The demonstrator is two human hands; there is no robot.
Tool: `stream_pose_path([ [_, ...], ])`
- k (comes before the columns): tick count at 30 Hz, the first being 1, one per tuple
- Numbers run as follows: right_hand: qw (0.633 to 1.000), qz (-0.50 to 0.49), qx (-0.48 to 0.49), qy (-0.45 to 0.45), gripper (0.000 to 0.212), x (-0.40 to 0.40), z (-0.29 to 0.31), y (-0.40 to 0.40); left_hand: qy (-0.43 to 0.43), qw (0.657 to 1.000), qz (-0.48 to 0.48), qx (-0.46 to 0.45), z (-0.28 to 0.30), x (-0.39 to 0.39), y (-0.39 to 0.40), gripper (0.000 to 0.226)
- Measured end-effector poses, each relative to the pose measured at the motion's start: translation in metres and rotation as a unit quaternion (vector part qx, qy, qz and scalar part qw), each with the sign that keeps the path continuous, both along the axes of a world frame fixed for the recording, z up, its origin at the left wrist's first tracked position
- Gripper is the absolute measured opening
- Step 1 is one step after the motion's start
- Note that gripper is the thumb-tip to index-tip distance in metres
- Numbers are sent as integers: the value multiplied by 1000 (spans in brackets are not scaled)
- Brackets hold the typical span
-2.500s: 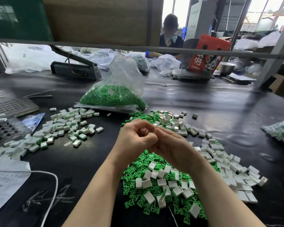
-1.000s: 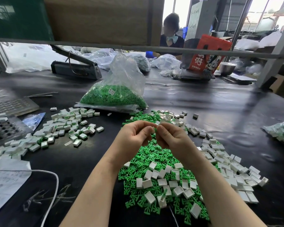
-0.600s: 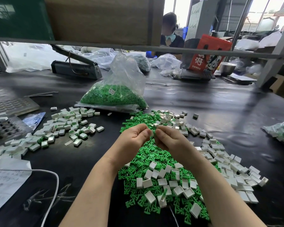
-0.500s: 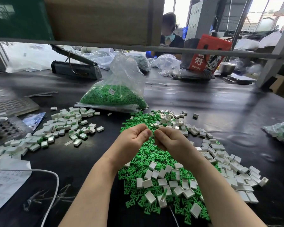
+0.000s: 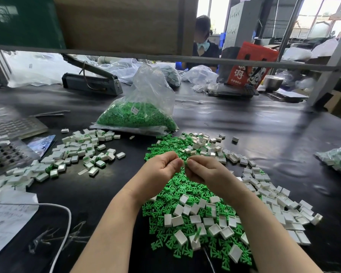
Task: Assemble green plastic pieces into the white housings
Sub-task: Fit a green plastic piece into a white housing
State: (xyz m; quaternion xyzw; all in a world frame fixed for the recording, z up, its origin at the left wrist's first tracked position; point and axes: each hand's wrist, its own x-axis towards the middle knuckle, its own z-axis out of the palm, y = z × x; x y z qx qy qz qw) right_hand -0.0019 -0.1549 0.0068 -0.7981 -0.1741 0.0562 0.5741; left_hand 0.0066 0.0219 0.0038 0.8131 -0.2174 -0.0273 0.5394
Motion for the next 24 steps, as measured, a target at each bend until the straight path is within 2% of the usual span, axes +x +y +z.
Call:
stream_pose_path([
  [5, 1000, 13, -22, 17, 27, 0, 1, -3, 20, 1000, -12, 0, -1, 1, -2, 26],
  [24, 995, 46, -81, -16, 26, -2, 3, -4, -7, 998, -16, 53, 6, -3, 1, 24],
])
